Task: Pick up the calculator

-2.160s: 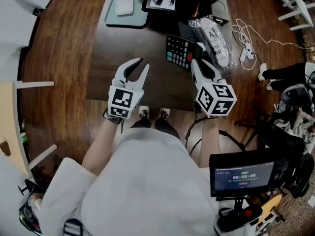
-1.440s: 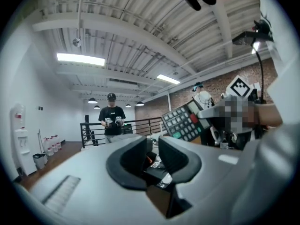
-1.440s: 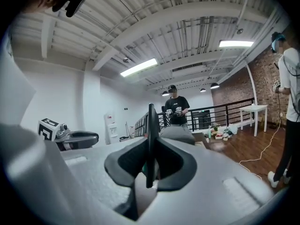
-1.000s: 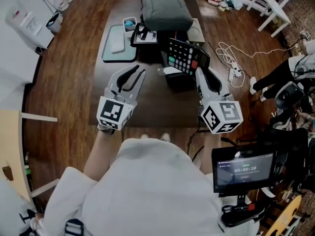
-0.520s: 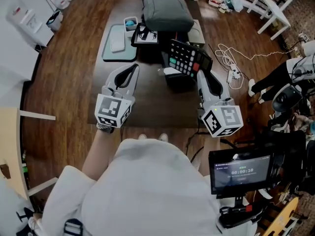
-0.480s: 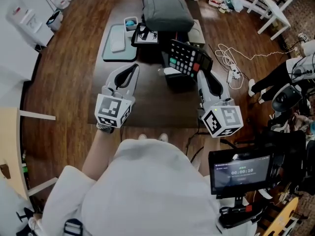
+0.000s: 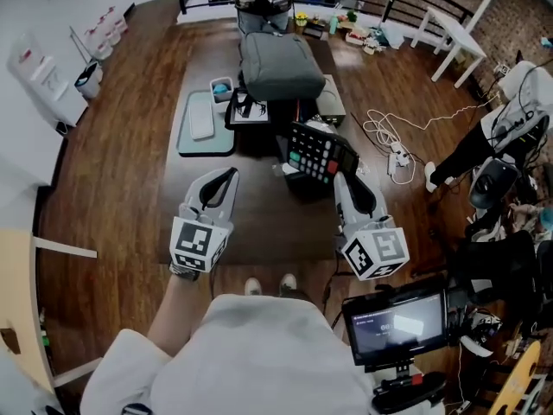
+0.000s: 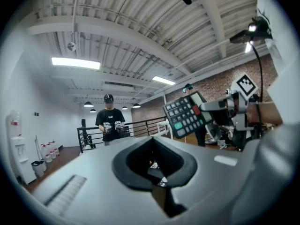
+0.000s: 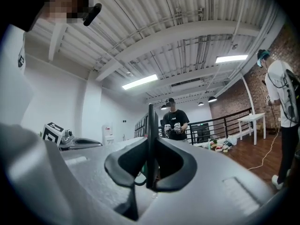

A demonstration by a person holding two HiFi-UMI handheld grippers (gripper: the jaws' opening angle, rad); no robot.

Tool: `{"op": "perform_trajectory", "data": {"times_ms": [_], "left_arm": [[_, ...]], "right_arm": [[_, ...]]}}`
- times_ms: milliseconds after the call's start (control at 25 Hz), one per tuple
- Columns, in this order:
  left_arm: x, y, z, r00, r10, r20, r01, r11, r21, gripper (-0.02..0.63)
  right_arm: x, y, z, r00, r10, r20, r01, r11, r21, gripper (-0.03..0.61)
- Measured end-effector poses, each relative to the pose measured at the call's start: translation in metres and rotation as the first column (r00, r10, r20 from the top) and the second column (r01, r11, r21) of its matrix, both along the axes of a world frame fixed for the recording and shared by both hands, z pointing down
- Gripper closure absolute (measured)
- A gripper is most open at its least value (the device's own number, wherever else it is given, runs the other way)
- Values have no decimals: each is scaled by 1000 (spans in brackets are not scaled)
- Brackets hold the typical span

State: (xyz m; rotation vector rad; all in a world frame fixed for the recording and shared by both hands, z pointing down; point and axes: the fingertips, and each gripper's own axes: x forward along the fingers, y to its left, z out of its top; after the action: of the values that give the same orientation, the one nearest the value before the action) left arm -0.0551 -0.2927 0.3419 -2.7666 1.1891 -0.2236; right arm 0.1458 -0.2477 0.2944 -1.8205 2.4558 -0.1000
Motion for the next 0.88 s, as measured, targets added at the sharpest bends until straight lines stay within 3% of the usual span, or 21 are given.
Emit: {"op": "perform_trajectory", "data": {"times_ms": [320,880], "left_arm": [[-14,15,4,999,48,17,-48,999,-2,606],[-2,72,-5,999,31,18,-31,1000,-5,606]], "right_arm": [[-3,19,-5,996,64,65,-65,998,12,528],[-4,80,-16,999,17,51,-18,1000,17,528]]}}
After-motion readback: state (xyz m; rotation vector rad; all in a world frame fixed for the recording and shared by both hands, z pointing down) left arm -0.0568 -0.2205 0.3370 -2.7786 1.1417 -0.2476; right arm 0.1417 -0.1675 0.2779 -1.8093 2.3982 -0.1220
